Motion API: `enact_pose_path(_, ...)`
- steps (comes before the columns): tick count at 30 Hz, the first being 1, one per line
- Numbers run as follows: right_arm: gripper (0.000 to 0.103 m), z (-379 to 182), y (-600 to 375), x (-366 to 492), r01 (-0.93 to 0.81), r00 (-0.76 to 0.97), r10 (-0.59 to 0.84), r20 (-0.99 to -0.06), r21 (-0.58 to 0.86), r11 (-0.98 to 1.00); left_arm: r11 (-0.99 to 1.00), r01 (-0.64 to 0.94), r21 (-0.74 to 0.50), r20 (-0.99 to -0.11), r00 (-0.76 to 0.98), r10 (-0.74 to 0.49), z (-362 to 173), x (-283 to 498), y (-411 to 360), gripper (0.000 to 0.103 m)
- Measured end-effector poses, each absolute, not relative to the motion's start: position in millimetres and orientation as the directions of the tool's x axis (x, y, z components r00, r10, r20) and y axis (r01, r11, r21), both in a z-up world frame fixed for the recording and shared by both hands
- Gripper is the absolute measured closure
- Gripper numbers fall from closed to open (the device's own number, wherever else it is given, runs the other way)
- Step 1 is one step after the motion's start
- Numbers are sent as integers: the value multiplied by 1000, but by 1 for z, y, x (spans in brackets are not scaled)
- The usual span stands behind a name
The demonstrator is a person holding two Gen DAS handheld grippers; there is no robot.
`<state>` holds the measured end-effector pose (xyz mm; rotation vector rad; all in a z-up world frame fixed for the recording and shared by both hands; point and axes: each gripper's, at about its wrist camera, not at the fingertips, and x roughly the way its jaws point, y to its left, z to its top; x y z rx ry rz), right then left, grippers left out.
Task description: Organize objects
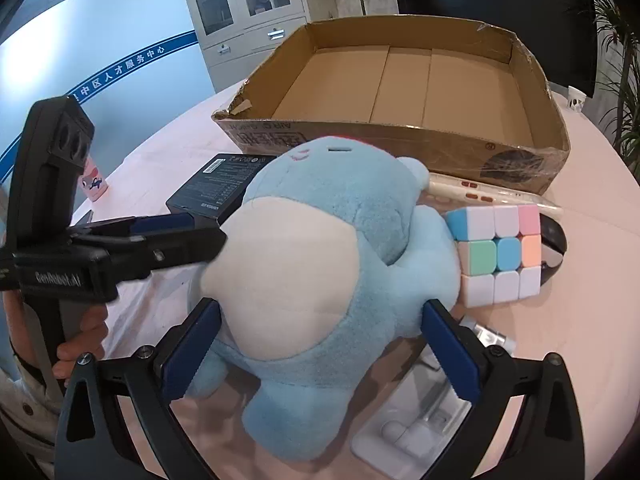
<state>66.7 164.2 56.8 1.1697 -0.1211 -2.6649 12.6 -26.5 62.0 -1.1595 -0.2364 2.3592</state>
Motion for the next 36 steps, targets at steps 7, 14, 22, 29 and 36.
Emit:
enact_pose_path(7, 2, 46, 173, 62, 213, -648, -290, -704, 198, -957, -785, -456, -420, -693, -398, 601, 47, 9, 3, 0)
enact_pose_path(14, 3, 41, 178, 66, 214, -676, -318, -665, 236, -948, -783, -452, -426, -676, -416, 608, 43, 13, 11, 2)
enact_pose_path(22, 13, 48, 189, 71, 232, -675, -345, -652, 256, -939, -786, -442, -432, -620, -488, 615, 56, 19, 5, 2)
enact_pose_path(29, 35, 54, 191, 79, 261, -655, -360, -664, 248, -933, -810, -522, -268, -688, -485, 540, 69, 30, 40, 10)
enact_pose_path(36, 29, 45, 188, 74, 229, -645, -340, -684, 251, -940, -814, -519, -262, -738, -435, 515, 55, 24, 56, 0)
